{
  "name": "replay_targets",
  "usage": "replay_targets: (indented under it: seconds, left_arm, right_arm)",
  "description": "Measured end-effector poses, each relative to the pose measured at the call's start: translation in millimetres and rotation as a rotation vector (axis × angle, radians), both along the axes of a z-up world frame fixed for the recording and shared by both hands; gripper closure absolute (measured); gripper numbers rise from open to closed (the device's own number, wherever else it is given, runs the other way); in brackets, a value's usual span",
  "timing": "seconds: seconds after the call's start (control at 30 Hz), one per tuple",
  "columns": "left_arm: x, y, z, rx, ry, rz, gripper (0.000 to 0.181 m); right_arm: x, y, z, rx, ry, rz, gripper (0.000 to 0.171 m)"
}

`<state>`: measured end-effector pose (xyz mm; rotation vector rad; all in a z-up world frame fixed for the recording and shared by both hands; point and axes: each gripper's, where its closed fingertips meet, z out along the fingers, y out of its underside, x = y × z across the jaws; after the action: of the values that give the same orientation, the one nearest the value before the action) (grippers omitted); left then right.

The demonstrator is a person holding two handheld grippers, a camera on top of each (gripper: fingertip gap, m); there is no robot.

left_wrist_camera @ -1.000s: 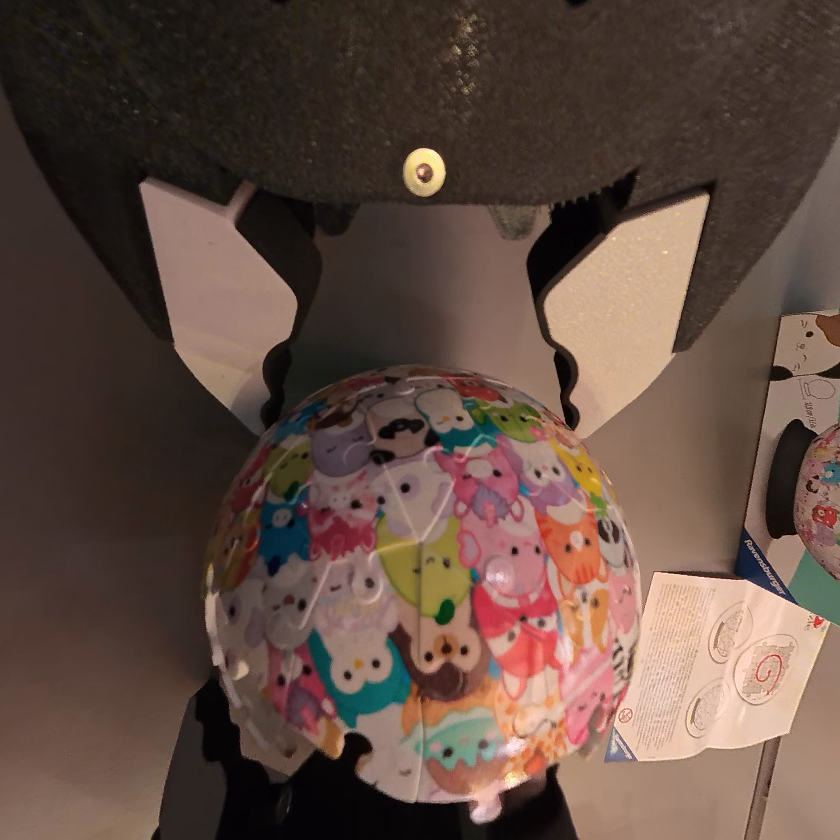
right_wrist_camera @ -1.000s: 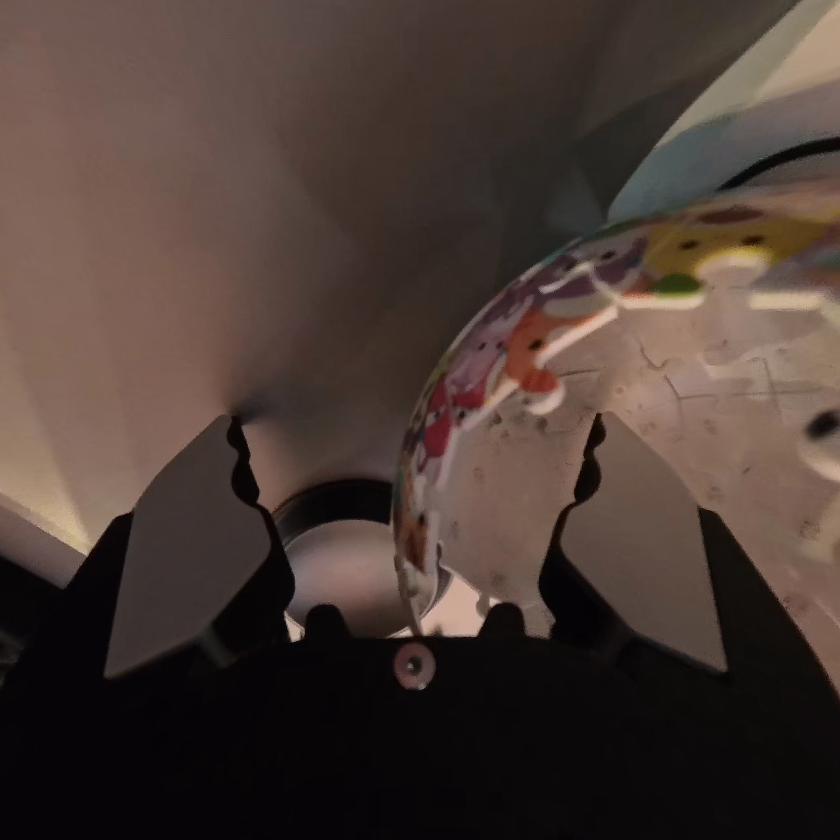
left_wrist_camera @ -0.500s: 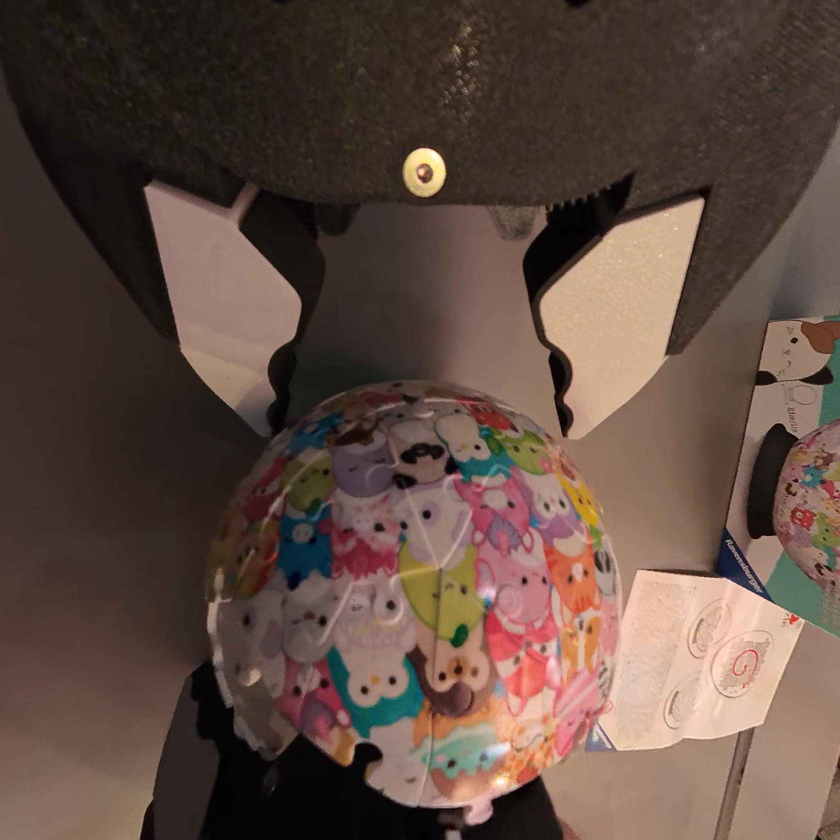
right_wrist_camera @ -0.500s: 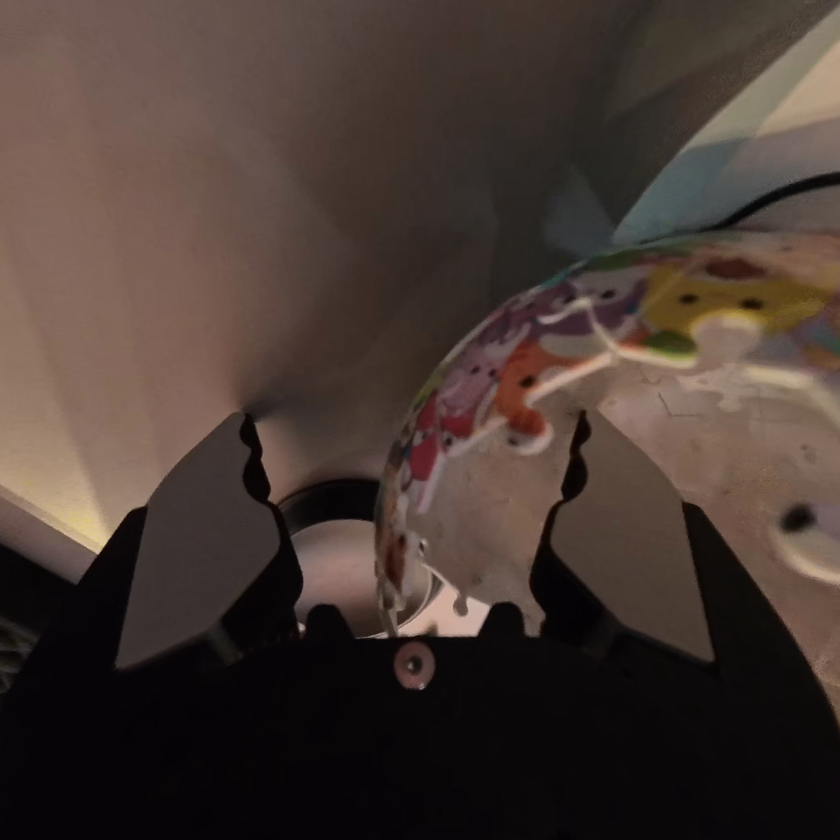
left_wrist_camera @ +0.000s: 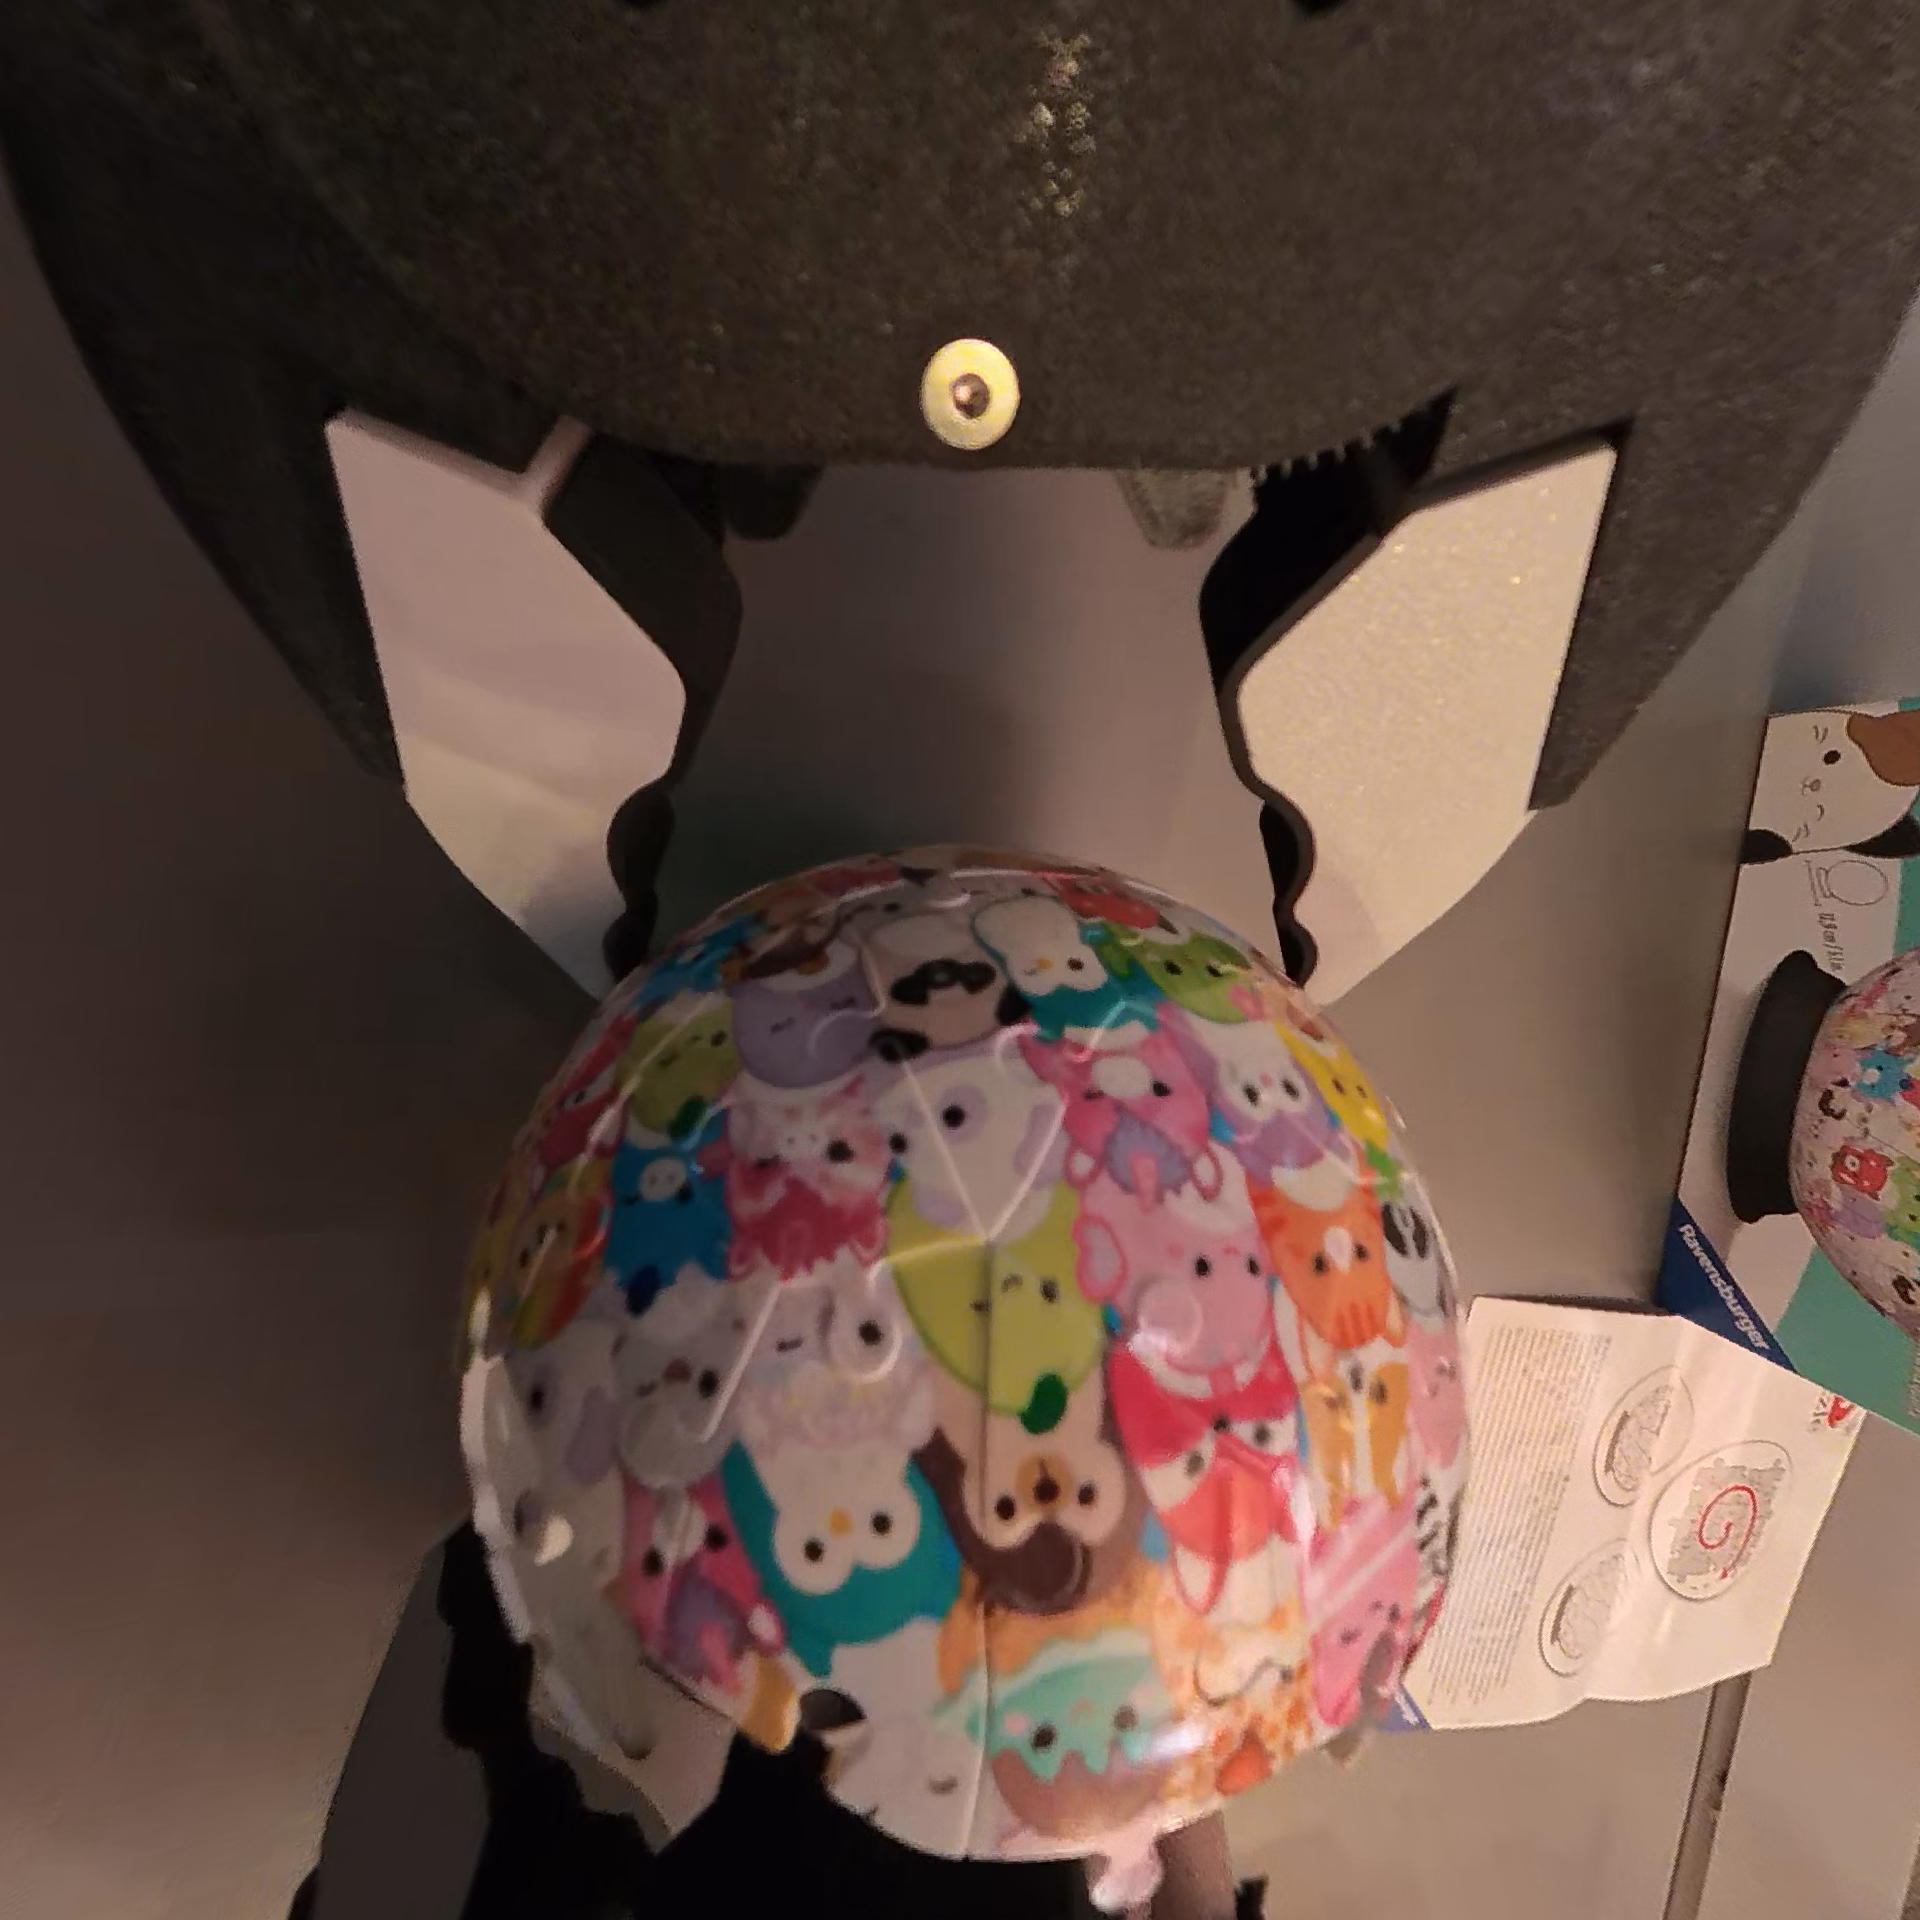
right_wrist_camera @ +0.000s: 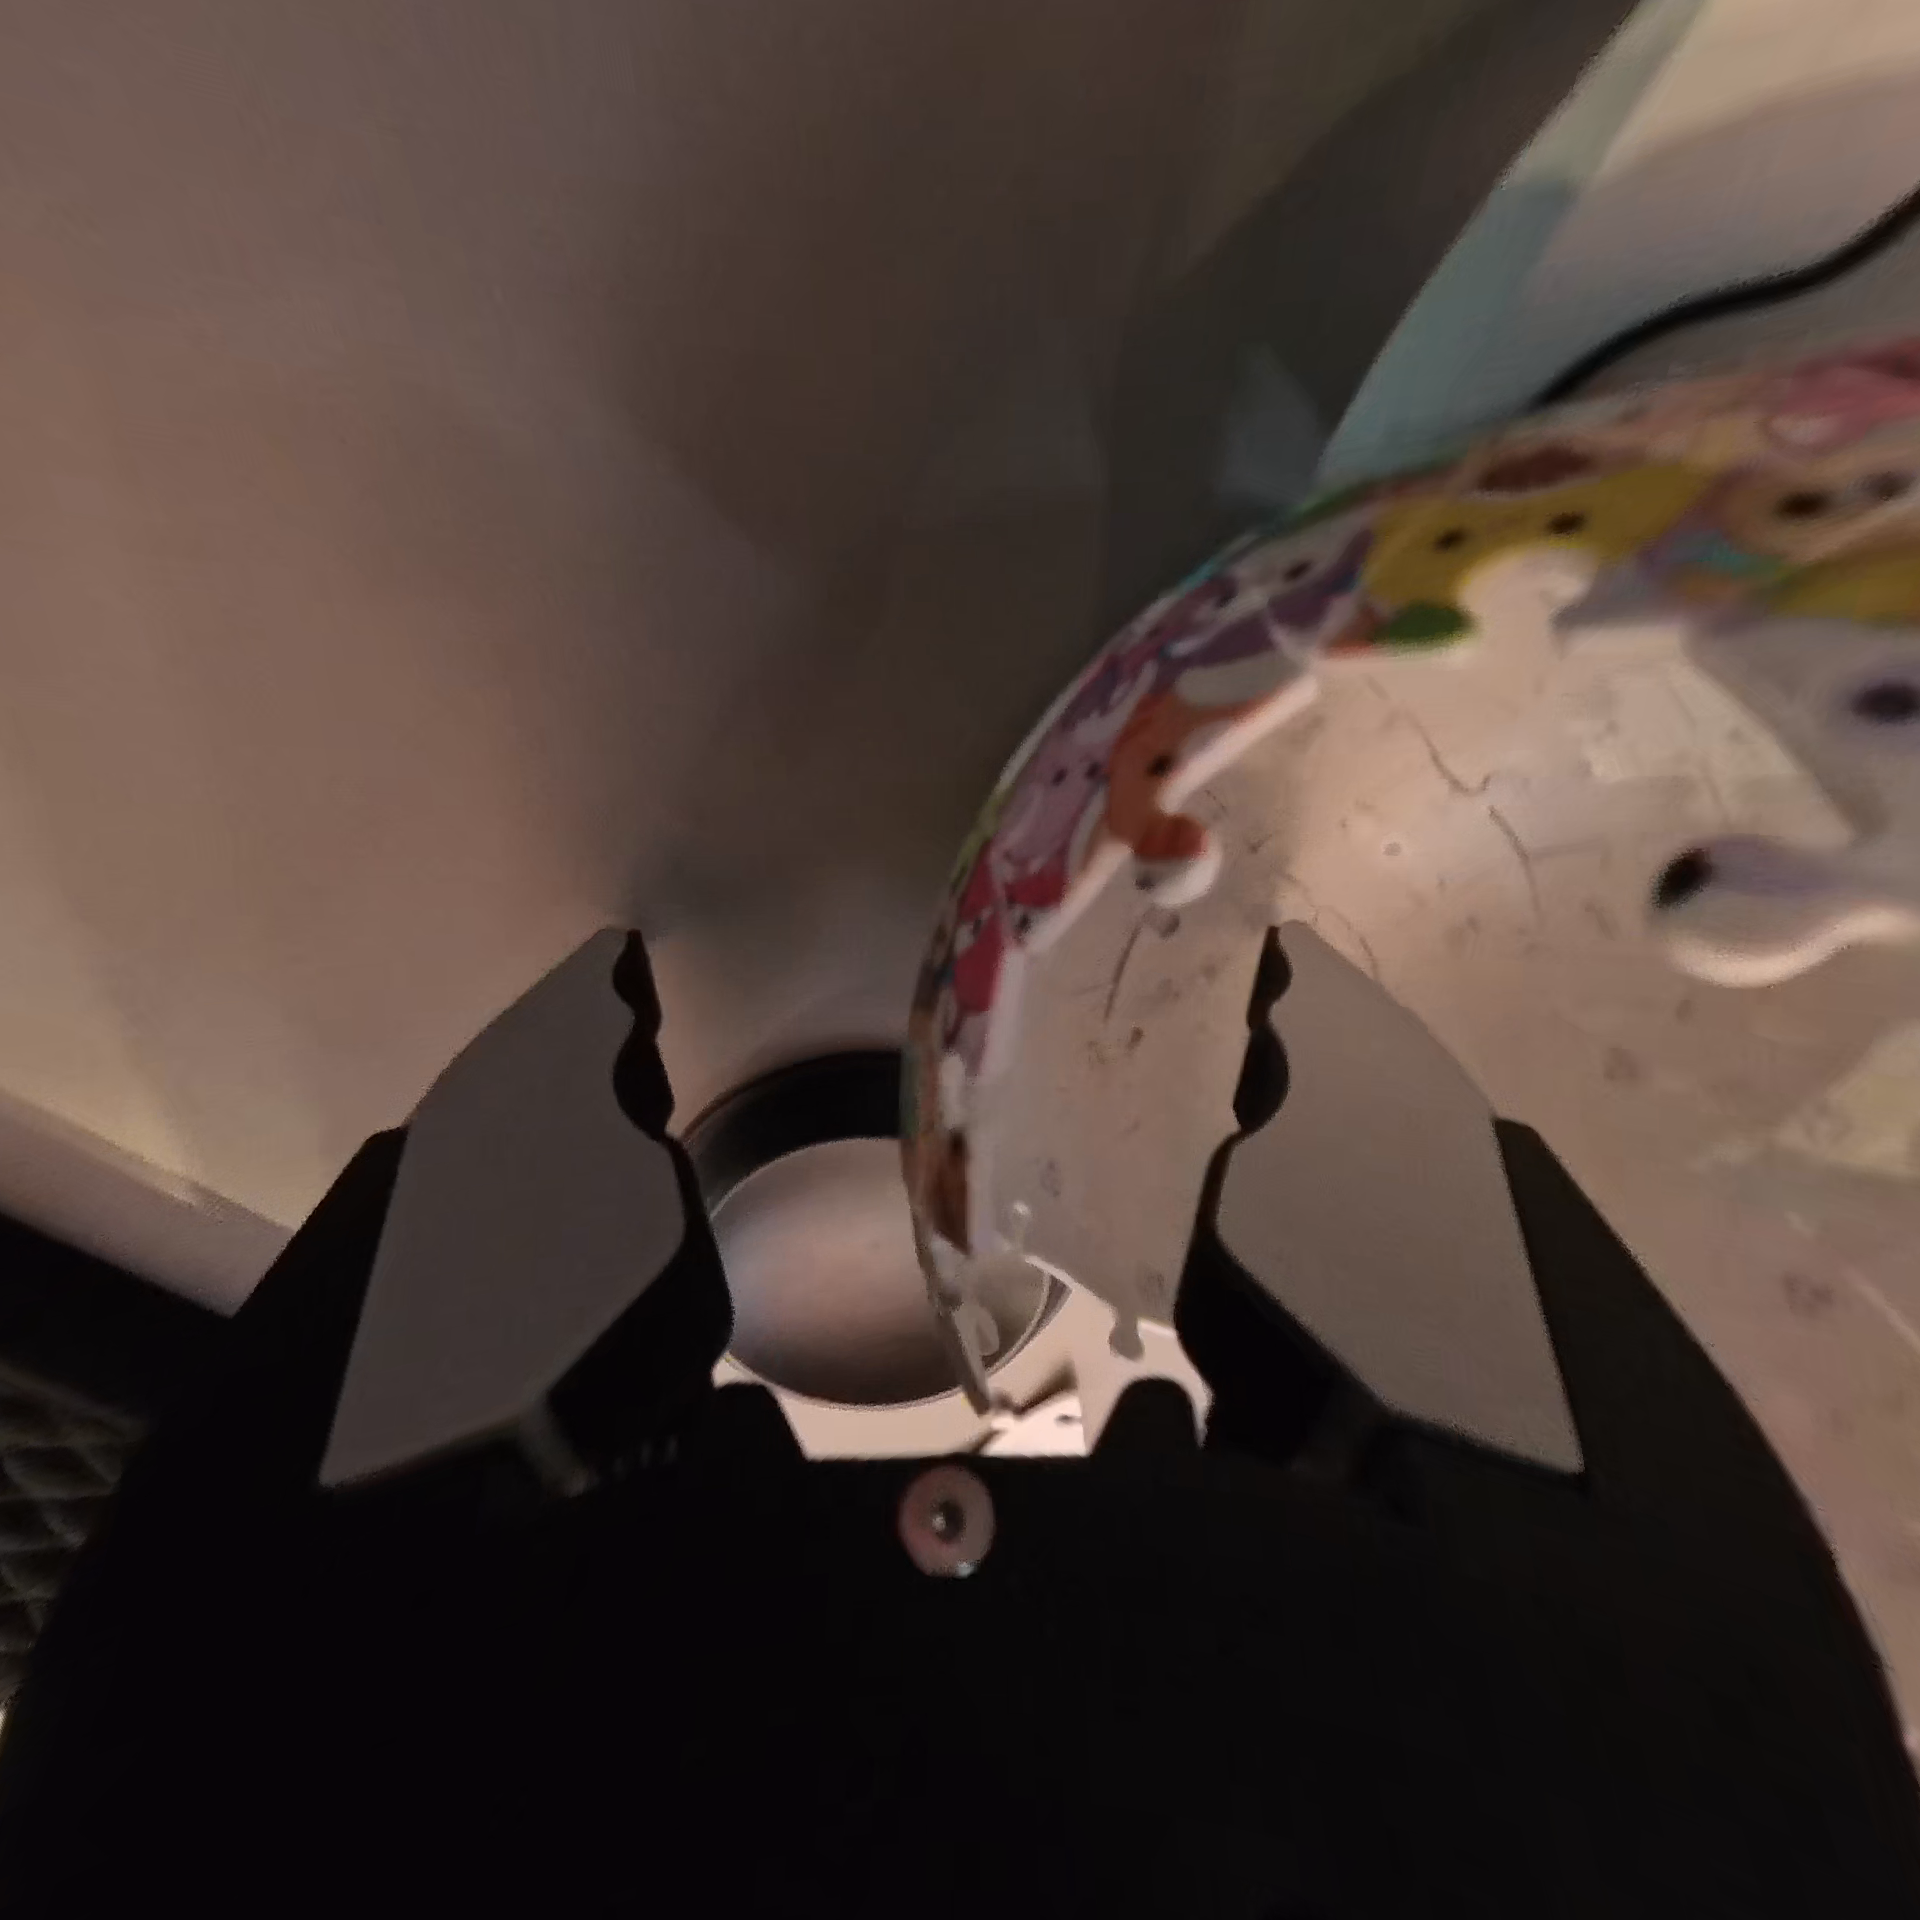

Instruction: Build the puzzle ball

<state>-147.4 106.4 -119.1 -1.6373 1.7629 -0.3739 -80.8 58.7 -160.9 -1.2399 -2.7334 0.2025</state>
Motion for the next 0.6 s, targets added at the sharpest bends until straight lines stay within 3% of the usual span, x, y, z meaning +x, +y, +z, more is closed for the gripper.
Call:
replay_targets:
  seconds: [0.23, 0.6]
  left_arm:
    - [3, 1, 0, 0.008, 0.002, -0.002, 0.070]
    - [4, 1, -1, 0.008, 0.002, -0.006, 0.071]
  right_arm:
    - [5, 0, -3, -0.012, -0.034, -0.026, 0.058]
    - [3, -17, 4, -0.087, -0.008, -0.008, 0.069]
